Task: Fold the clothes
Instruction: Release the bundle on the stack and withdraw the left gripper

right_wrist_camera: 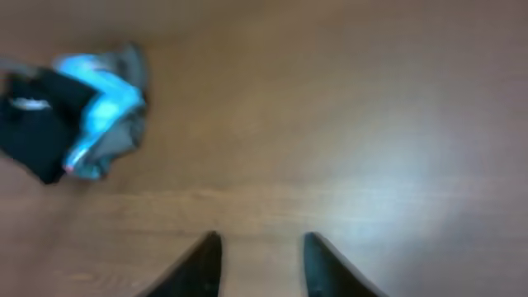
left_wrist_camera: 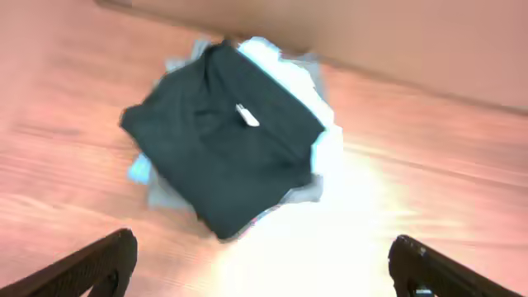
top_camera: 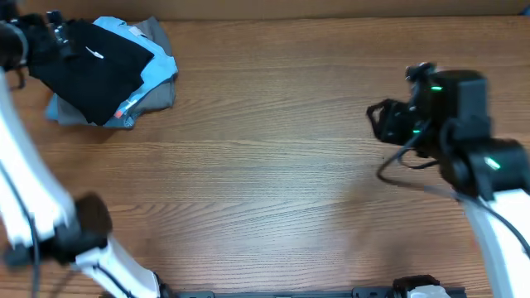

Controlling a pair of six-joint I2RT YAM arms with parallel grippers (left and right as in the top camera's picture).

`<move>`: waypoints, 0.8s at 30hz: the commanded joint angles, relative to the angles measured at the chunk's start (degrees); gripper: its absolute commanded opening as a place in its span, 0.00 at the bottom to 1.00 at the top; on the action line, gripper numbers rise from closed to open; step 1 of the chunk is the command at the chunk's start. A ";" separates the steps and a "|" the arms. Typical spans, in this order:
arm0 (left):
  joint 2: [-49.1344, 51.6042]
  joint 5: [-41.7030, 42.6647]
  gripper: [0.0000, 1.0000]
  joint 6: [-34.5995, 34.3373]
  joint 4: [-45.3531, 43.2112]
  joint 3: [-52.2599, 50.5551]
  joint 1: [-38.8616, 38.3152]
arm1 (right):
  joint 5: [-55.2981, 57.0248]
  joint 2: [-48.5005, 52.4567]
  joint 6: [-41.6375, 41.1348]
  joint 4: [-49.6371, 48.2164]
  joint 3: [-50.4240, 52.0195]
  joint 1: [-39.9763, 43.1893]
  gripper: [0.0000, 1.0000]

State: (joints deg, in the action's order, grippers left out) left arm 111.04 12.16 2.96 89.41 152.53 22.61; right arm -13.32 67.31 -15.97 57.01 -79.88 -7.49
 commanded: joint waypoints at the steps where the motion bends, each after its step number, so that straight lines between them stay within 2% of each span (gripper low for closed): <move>1: -9.86 -1.09 1.00 1.86 2.84 1.16 -3.91 | 0.92 -6.51 8.85 0.11 -7.04 0.17 0.54; 2: -12.46 -3.04 1.00 1.79 3.28 1.16 -5.49 | 0.92 -8.02 9.68 0.11 -8.35 0.17 0.67; 3: -14.60 -4.92 1.00 1.70 3.63 1.16 -6.93 | 0.92 -9.20 10.27 0.11 -9.09 0.17 0.86; 4: -16.90 -6.88 1.00 1.38 4.09 1.14 -8.63 | 1.14 -10.73 10.25 0.11 -9.62 0.17 1.00; 6: -22.34 -12.59 1.00 -0.68 5.68 1.11 -13.40 | 1.27 -14.12 10.25 0.24 -9.77 0.17 1.00; 9: -26.77 -16.74 1.00 -3.17 7.39 1.11 -17.05 | 1.27 -17.22 10.23 1.31 -9.77 0.15 1.00; 16: -32.48 -16.63 1.00 -3.17 7.26 1.11 -17.53 | 1.27 -18.93 10.23 5.42 -9.77 0.15 1.00; 24: -33.70 -16.61 1.00 -3.17 7.37 1.11 -17.53 | 0.39 -18.93 9.99 8.63 -9.77 0.15 1.00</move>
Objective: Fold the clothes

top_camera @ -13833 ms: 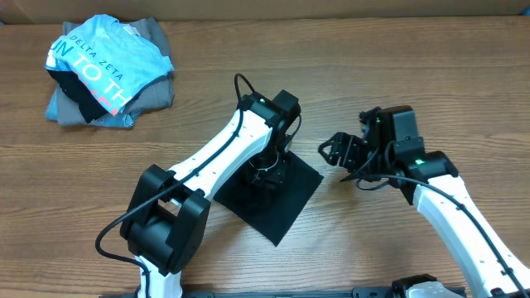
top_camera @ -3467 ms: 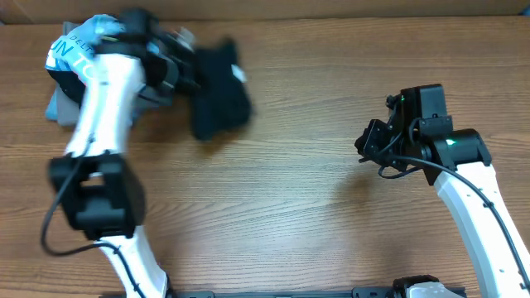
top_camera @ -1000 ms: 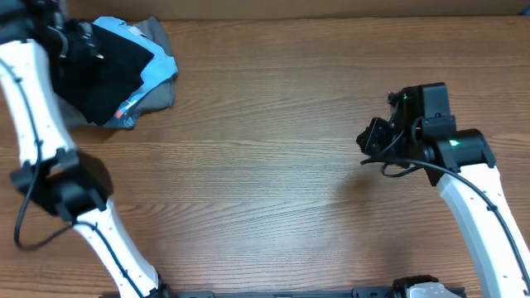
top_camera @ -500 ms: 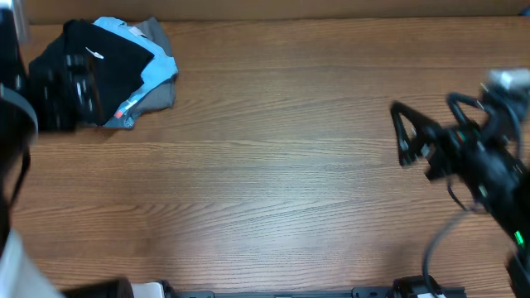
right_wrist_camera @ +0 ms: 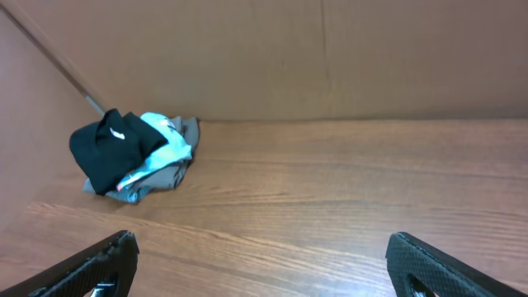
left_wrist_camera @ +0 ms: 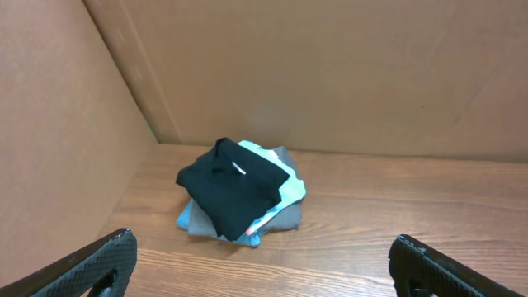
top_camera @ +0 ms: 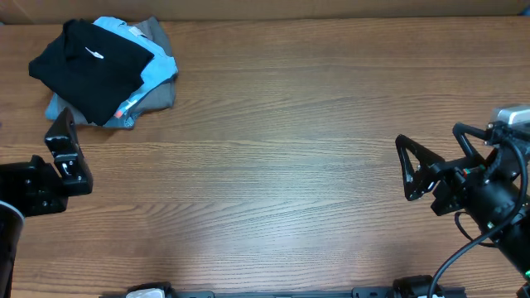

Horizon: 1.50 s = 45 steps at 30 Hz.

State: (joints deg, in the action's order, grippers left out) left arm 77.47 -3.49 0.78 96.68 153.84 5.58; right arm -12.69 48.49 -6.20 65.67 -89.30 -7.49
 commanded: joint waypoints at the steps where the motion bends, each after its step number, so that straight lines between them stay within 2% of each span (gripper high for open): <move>1: -0.04 -0.98 1.00 -0.98 0.09 -0.20 -0.50 | -0.24 -0.11 0.22 0.22 -0.35 0.15 1.00; 7: 0.13 -0.98 1.00 -0.98 0.09 -0.20 -0.50 | -0.02 -0.11 0.35 2.32 -0.35 0.15 1.00; 12: 0.15 -0.98 1.00 -0.98 0.09 -0.26 -0.50 | 9.57 -0.04 0.48 0.83 -0.33 0.15 1.00; 16: 0.15 -0.98 1.00 -0.98 0.09 -0.31 -0.50 | 17.84 -1.51 0.74 -7.80 4.55 1.01 1.00; 22: 0.15 -0.98 1.00 -0.98 0.09 -0.31 -0.50 | 12.94 -11.43 2.14 -33.18 26.58 3.69 1.00; 24: 0.15 -0.98 1.00 -0.98 0.09 -0.31 -0.50 | 10.54 -15.32 1.88 -38.86 34.32 3.89 1.00; 30: 0.15 -0.98 1.00 -0.98 0.09 -0.31 -0.50 | 8.04 -26.75 1.68 -48.15 52.98 4.24 1.00; 36: 0.15 -0.98 1.00 -0.98 0.09 -0.31 -0.50 | 7.10 -38.25 1.68 -62.23 69.53 6.16 1.00; 45: 0.13 -0.98 1.00 -0.98 0.09 -0.31 -0.50 | 6.58 -48.33 -1.53 -76.52 87.34 6.60 1.00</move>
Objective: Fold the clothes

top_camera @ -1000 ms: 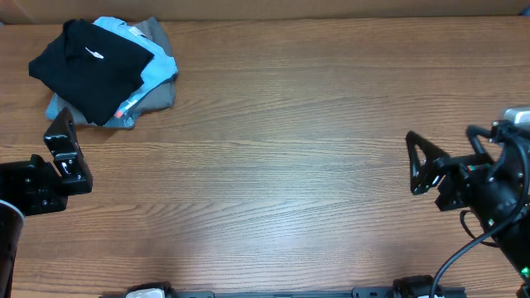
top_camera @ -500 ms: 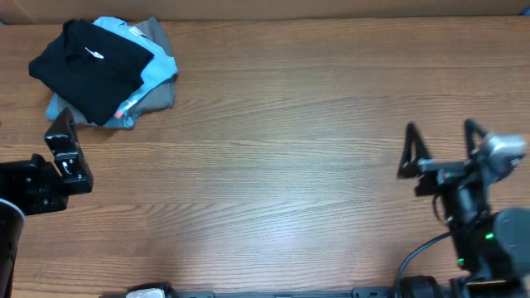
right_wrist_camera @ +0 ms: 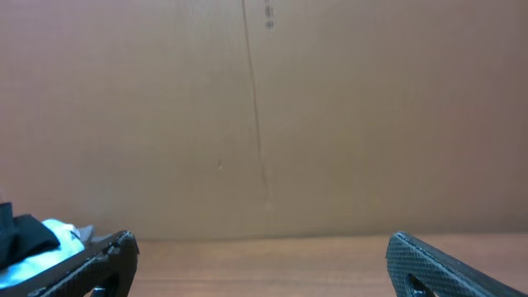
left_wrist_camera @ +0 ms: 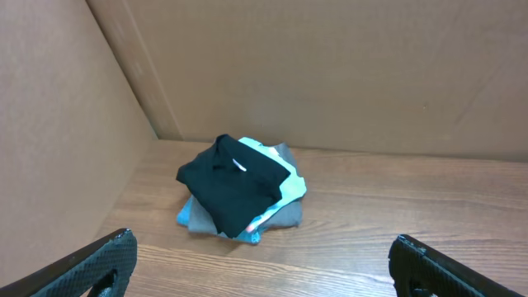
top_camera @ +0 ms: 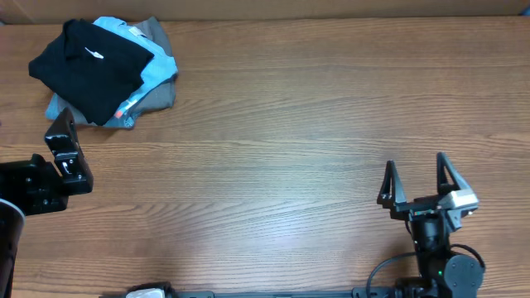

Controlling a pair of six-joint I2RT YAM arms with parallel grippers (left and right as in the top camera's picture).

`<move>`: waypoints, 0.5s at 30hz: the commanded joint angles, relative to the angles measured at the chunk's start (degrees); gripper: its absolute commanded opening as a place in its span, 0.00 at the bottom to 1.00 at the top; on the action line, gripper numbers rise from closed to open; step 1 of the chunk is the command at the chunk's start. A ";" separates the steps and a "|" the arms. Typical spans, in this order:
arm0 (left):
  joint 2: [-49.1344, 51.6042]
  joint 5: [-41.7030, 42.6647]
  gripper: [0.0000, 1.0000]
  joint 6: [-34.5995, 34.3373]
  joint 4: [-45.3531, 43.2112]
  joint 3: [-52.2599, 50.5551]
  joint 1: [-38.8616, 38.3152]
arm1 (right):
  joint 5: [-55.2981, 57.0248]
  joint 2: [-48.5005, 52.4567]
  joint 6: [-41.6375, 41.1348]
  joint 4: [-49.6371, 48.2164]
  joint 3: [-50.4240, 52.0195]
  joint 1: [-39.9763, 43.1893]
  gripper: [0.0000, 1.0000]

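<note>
A folded stack of clothes [top_camera: 99, 70] lies at the table's far left corner, a black garment on top of light blue and grey ones. It appears mid-frame in the left wrist view [left_wrist_camera: 239, 194] and as a sliver at the left edge of the right wrist view [right_wrist_camera: 33, 235]. My left gripper [left_wrist_camera: 264, 276] stands open and empty at the table's left edge [top_camera: 62, 153], a short way in front of the stack. My right gripper [top_camera: 414, 175] is open and empty near the front right, its fingers pointing at the back wall [right_wrist_camera: 260, 256].
Brown cardboard walls close off the back [right_wrist_camera: 264, 107] and the left side [left_wrist_camera: 58, 140] of the wooden table [top_camera: 281, 141]. The arm bases sit along the front edge.
My right gripper has moved from the right side of the table to the front right, and its camera now faces the back wall level. The left gripper and the stack have not moved.
First my left gripper hung open right over the stack at the far left, while the right gripper sat over the right of the table with its fingers closer together. Then the left stood back at the left edge, and the right was wide open, lower right. Now the right is near the front.
</note>
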State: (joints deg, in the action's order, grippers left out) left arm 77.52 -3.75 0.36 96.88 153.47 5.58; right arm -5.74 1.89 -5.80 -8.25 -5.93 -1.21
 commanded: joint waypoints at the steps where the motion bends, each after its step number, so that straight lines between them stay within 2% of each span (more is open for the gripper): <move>1: 0.09 -0.72 1.00 -0.57 -0.11 0.07 -0.50 | -0.33 -1.73 -2.36 -4.20 5.68 0.33 1.00; 7: 0.09 -0.72 1.00 -0.57 -0.11 0.07 -0.50 | -0.20 -1.73 -2.97 0.57 5.51 0.33 1.00; 15: 0.11 -0.72 1.00 -0.57 -0.11 0.07 -0.50 | -0.28 -1.62 -2.95 12.50 5.46 0.33 1.00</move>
